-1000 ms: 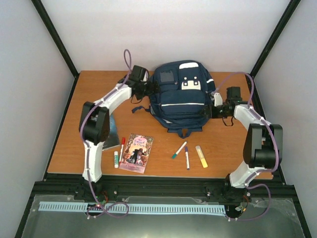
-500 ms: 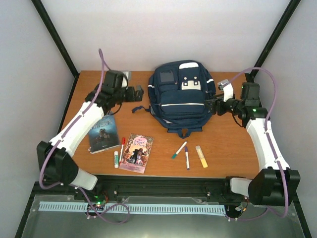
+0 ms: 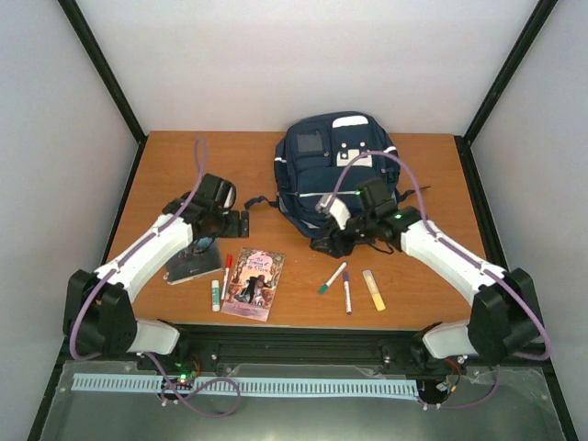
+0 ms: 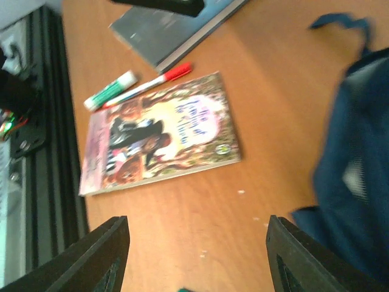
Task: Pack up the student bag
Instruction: Move the book to the center of the board.
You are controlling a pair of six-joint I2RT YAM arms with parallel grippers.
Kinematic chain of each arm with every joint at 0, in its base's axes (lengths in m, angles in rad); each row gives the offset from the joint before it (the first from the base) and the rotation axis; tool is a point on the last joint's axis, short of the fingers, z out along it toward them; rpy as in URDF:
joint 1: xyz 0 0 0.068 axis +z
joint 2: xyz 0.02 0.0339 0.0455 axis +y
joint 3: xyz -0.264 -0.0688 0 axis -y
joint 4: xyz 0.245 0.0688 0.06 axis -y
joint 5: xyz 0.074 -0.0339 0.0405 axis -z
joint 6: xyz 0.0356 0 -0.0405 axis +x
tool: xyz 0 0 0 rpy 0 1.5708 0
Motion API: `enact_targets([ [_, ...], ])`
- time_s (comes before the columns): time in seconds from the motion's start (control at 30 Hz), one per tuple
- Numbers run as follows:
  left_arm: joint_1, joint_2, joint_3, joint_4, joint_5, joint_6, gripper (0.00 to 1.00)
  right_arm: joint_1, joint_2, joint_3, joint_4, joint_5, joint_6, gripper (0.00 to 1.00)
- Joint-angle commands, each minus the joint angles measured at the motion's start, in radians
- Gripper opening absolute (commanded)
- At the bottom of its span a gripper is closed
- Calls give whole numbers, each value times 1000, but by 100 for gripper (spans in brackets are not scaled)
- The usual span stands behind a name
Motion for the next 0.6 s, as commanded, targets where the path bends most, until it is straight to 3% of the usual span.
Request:
enact_targets([
  [0.0,2,-112,-83,17,109,-39,95,131,41,-34,35,15,-19,63],
  [0.17,-3,-136,-173,-31,240,-105,86,175,106,-42,55,-23,-62,61],
  [0.4,-82,-277,-282,-45,255,-210,85,173,83,-109,53,68,-194,62],
  [0.57,-166,-328,-349,-83,255,-341,76,172,68,-97,33,98,-235,62],
])
